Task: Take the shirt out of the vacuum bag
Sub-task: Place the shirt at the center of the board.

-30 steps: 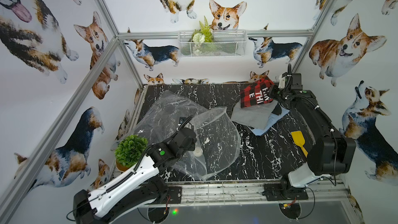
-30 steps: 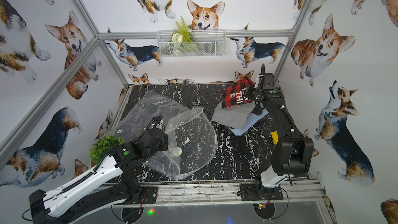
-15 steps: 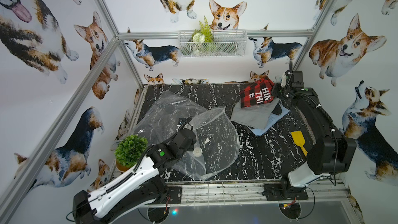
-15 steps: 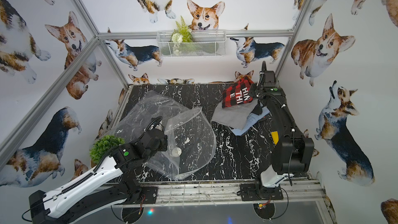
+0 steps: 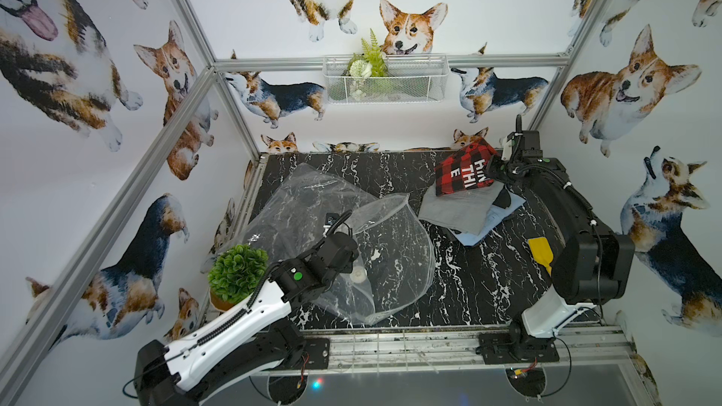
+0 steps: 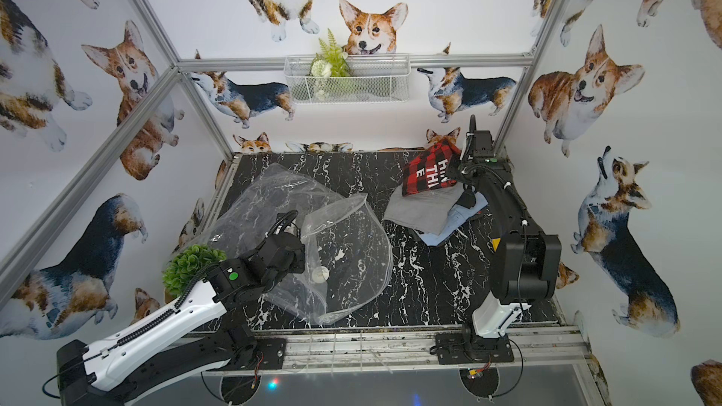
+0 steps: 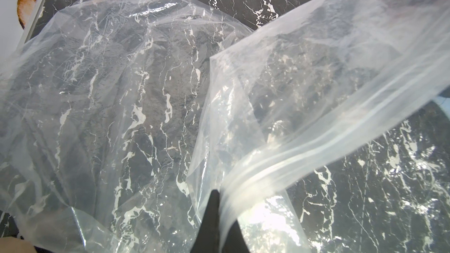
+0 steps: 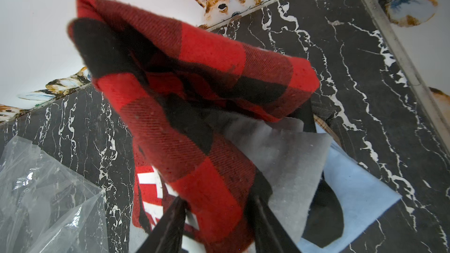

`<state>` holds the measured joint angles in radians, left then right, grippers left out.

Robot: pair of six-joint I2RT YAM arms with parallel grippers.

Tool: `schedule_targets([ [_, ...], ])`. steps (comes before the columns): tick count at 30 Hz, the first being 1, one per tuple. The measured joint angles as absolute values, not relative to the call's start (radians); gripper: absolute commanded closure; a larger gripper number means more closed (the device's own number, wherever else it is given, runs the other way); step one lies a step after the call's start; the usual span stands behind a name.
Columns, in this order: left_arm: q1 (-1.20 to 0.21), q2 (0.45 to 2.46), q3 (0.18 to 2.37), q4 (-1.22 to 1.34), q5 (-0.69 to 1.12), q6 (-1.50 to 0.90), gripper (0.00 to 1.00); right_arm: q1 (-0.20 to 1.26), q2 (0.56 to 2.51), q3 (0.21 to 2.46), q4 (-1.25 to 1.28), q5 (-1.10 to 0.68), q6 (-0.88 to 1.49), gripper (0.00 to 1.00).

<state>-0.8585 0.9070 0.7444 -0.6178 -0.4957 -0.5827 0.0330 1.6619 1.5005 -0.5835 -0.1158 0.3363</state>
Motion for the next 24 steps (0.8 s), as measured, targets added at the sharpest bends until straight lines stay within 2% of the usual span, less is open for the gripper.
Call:
schedule_targets([
  [5, -0.859, 0.908, 0.745, -0.618, -0.496, -0.579, 1.0, 0.05, 1.67, 1.501, -0.582, -0.097, 0.326, 0.53],
  [17, -0.859, 0.9, 0.753, -0.621, -0.496, -0.567, 1.0, 0.064, 1.645, 1.506, -0.595, 0.094, 0.31, 0.51],
  [24, -0.859, 0.916, 0.761, -0.623, -0.496, -0.56, 1.0, 0.04, 1.666, 1.512, -0.595, 0.053, 0.316, 0.51],
])
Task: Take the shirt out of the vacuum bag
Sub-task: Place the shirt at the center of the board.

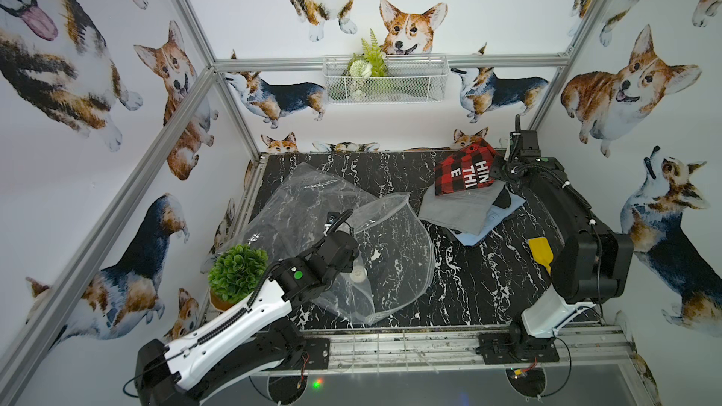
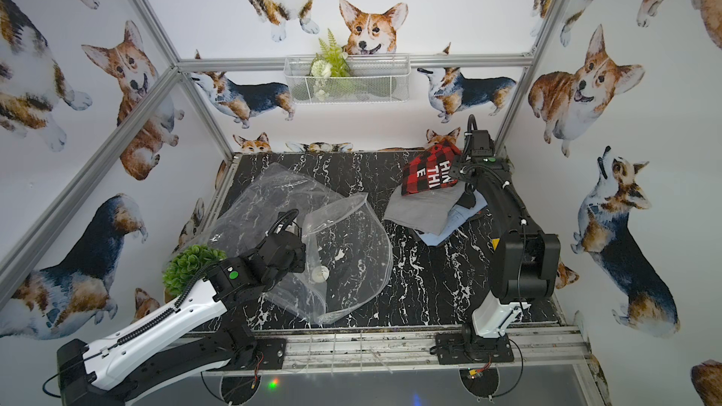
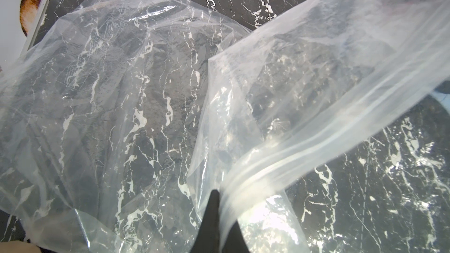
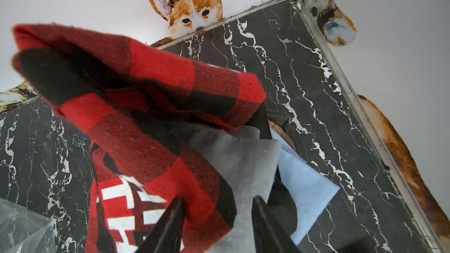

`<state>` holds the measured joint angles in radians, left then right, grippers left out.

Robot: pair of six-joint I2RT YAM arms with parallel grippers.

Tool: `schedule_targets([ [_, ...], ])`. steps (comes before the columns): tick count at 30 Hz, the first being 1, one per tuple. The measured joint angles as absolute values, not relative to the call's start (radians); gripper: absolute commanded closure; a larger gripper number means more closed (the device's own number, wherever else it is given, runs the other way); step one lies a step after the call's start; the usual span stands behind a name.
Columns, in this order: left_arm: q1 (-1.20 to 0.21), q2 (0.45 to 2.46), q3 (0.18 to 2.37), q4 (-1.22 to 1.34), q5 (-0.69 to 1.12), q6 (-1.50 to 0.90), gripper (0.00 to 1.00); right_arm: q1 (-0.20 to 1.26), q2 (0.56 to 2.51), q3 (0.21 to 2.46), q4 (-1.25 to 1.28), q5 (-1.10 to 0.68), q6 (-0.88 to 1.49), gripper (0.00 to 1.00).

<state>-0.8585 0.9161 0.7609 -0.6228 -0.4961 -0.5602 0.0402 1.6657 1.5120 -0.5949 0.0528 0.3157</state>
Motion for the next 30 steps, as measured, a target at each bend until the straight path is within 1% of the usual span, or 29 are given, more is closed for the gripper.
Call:
schedule_targets([
  [7, -0.859, 0.931, 0.765, -0.619, -0.496, -0.556, 1.0, 0.047, 1.704, 1.529, -0.591, -0.054, 0.321, 0.52],
  [11, -0.859, 0.938, 0.765, -0.618, -0.496, -0.553, 1.0, 0.061, 1.72, 1.531, -0.591, -0.07, 0.321, 0.53],
  [13, -0.859, 0.939, 0.765, -0.618, -0.495, -0.553, 1.0, 0.065, 1.729, 1.532, -0.59, -0.076, 0.318, 0.57],
  [15, -0.859, 0.938, 0.765, -0.618, -0.495, -0.553, 1.0, 0.066, 1.738, 1.532, -0.59, -0.078, 0.317, 0.66],
  [16, -0.859, 0.936, 0.765, -0.618, -0.495, -0.553, 1.0, 0.067, 1.739, 1.532, -0.591, -0.078, 0.316, 0.72],
  [18, -0.859, 0.929, 0.764, -0.618, -0.496, -0.553, 1.0, 0.067, 1.739, 1.532, -0.591, -0.079, 0.314, 0.88],
  [20, -0.859, 0.923, 0.759, -0.619, -0.496, -0.553, 1.0, 0.067, 1.734, 1.532, -0.591, -0.08, 0.314, 0.98],
  [21, -0.859, 0.923, 0.759, -0.619, -0.496, -0.553, 1.0, 0.067, 1.729, 1.532, -0.591, -0.081, 0.314, 1.0],
  [25, -0.859, 0.923, 0.759, -0.618, -0.496, -0.553, 1.0, 0.064, 1.697, 1.531, -0.591, -0.094, 0.317, 1.0],
  [30, -0.859, 0.923, 0.759, -0.618, -0.496, -0.553, 1.0, 0.042, 1.634, 1.512, -0.587, -0.162, 0.363, 1.0],
])
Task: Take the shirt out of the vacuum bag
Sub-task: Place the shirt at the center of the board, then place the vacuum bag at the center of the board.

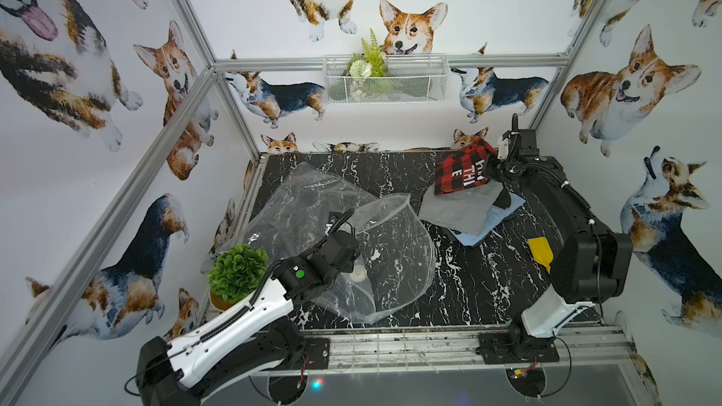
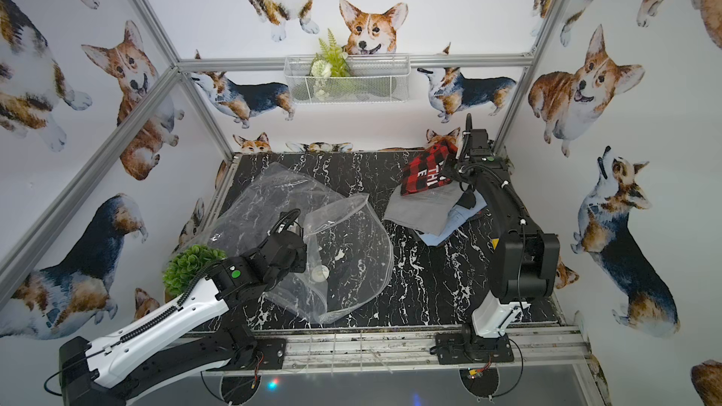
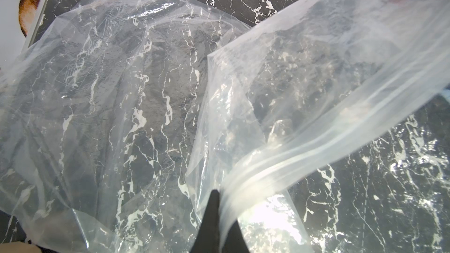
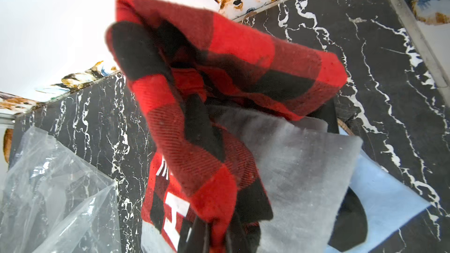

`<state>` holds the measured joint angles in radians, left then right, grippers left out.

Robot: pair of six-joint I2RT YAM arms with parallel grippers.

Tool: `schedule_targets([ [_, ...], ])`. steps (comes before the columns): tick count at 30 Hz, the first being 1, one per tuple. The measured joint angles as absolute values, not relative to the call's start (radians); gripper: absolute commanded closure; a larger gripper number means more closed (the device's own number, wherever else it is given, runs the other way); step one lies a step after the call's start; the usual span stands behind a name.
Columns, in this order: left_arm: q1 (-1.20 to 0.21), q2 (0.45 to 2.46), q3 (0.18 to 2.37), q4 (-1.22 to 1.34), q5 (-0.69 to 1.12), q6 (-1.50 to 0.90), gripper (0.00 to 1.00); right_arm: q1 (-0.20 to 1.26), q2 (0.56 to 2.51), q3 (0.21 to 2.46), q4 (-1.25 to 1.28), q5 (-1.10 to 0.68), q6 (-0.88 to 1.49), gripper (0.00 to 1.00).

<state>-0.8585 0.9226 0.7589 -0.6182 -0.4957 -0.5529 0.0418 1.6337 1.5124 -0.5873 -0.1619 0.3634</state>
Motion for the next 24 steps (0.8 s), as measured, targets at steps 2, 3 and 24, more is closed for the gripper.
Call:
schedule_targets([
  [2, -0.859, 0.923, 0.759, -0.618, -0.496, -0.553, 1.0, 0.035, 1.602, 1.492, -0.579, -0.193, 0.393, 1.0],
  [3, -0.859, 0.923, 0.759, -0.618, -0.495, -0.553, 1.0, 0.031, 1.589, 1.478, -0.572, -0.209, 0.405, 1.0],
  [24, -0.859, 0.955, 0.826, -0.634, -0.488, -0.523, 1.0, 0.039, 1.296, 1.228, -0.389, -0.429, 0.82, 1.0],
])
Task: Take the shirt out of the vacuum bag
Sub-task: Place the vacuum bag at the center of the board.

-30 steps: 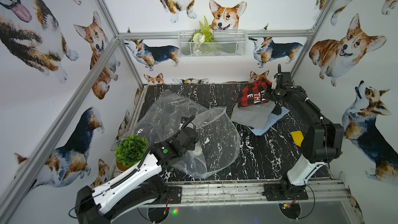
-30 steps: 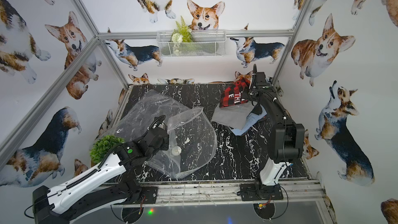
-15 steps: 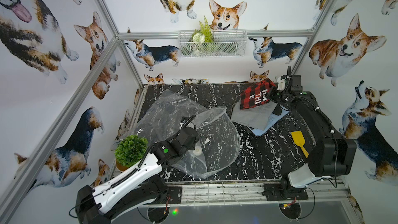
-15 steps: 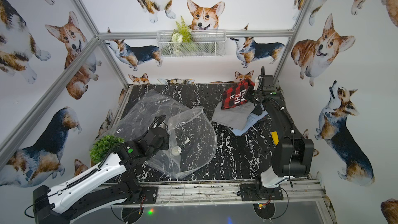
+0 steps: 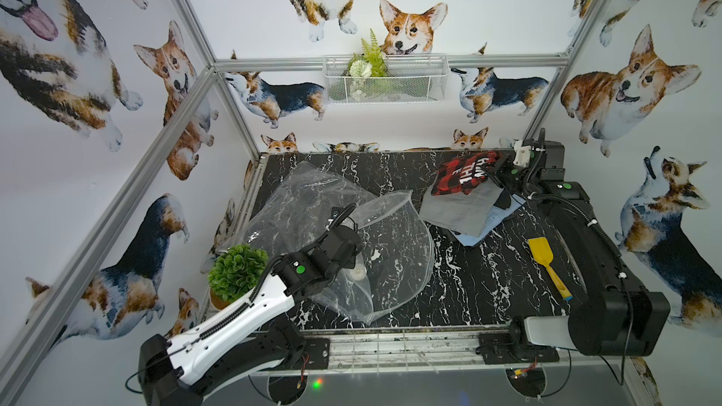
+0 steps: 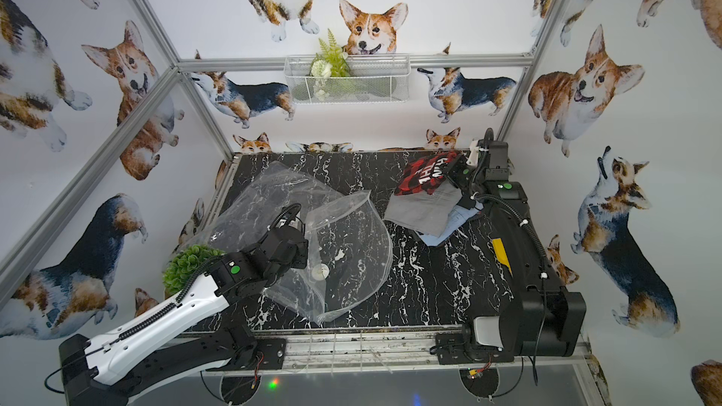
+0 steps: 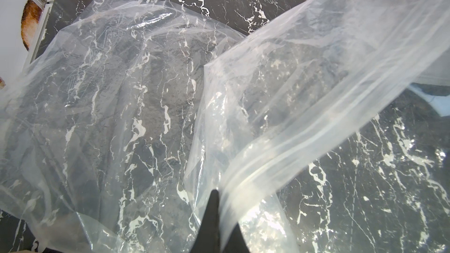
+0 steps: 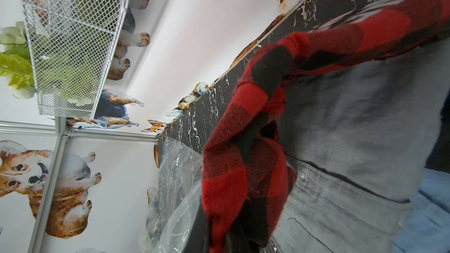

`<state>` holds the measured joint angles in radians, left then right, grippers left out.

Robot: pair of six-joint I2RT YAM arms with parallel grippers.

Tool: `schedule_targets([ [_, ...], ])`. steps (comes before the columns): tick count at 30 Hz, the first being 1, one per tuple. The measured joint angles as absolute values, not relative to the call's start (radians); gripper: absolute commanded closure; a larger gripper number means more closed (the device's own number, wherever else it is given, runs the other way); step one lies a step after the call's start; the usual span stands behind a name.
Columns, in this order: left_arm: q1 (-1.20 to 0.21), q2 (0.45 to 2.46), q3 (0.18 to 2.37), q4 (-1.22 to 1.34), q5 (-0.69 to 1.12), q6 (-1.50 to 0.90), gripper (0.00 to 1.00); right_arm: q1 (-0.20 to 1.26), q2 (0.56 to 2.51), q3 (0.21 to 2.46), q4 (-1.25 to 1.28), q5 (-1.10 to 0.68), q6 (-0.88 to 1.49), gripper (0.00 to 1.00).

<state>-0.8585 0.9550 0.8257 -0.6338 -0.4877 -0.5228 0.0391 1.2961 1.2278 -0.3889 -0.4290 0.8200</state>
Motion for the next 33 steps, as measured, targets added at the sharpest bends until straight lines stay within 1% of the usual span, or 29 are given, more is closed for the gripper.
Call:
schedule_targets([
  [5, -0.859, 0.973, 0.831, -0.634, -0.479, -0.519, 1.0, 0.088, 1.206, 1.074, -0.336, -0.419, 0.841, 1.0],
  [9, -0.859, 0.987, 0.834, -0.633, -0.47, -0.516, 1.0, 0.091, 1.156, 0.937, -0.309, -0.409, 0.853, 1.0],
  [13, -0.859, 0.999, 0.871, -0.64, -0.465, -0.515, 1.0, 0.092, 1.088, 0.859, -0.293, -0.388, 0.859, 1.0],
  [14, -0.859, 1.0, 0.876, -0.639, -0.465, -0.513, 1.0, 0.092, 1.082, 0.851, -0.284, -0.387, 0.859, 0.98],
  [18, -0.859, 1.003, 0.88, -0.641, -0.458, -0.509, 1.0, 0.092, 1.065, 0.797, -0.267, -0.373, 0.859, 0.74],
  [20, -0.859, 1.003, 0.88, -0.641, -0.456, -0.509, 0.98, 0.092, 1.049, 0.761, -0.266, -0.37, 0.853, 0.67],
  [22, -0.859, 1.003, 0.88, -0.641, -0.454, -0.509, 0.9, 0.092, 1.041, 0.738, -0.266, -0.369, 0.843, 0.63],
  [23, -0.859, 1.003, 0.879, -0.64, -0.454, -0.509, 0.83, 0.092, 1.041, 0.731, -0.267, -0.37, 0.842, 0.61],
  [25, -0.859, 1.003, 0.877, -0.641, -0.452, -0.506, 0.57, 0.092, 1.043, 0.729, -0.268, -0.37, 0.835, 0.57],
  [26, -0.859, 1.003, 0.876, -0.641, -0.451, -0.506, 0.44, 0.092, 1.043, 0.731, -0.27, -0.37, 0.83, 0.53],
  [27, -0.859, 1.003, 0.876, -0.641, -0.452, -0.506, 0.29, 0.092, 1.04, 0.738, -0.281, -0.37, 0.816, 0.34],
  [28, -0.859, 1.003, 0.876, -0.641, -0.452, -0.506, 0.15, 0.092, 1.036, 0.743, -0.291, -0.366, 0.811, 0.25],
  [29, -0.859, 1.003, 0.876, -0.641, -0.453, -0.506, 0.01, 0.092, 1.022, 0.753, -0.307, -0.363, 0.805, 0.12],
  [30, -0.859, 1.003, 0.876, -0.641, -0.455, -0.506, 0.0, 0.092, 1.003, 0.766, -0.326, -0.353, 0.788, 0.02],
  [31, -0.859, 1.003, 0.877, -0.641, -0.459, -0.506, 0.0, 0.092, 0.986, 0.788, -0.345, -0.337, 0.776, 0.0],
  [33, -0.859, 1.001, 0.883, -0.641, -0.468, -0.506, 0.0, 0.093, 0.974, 0.842, -0.376, -0.32, 0.731, 0.0],
])
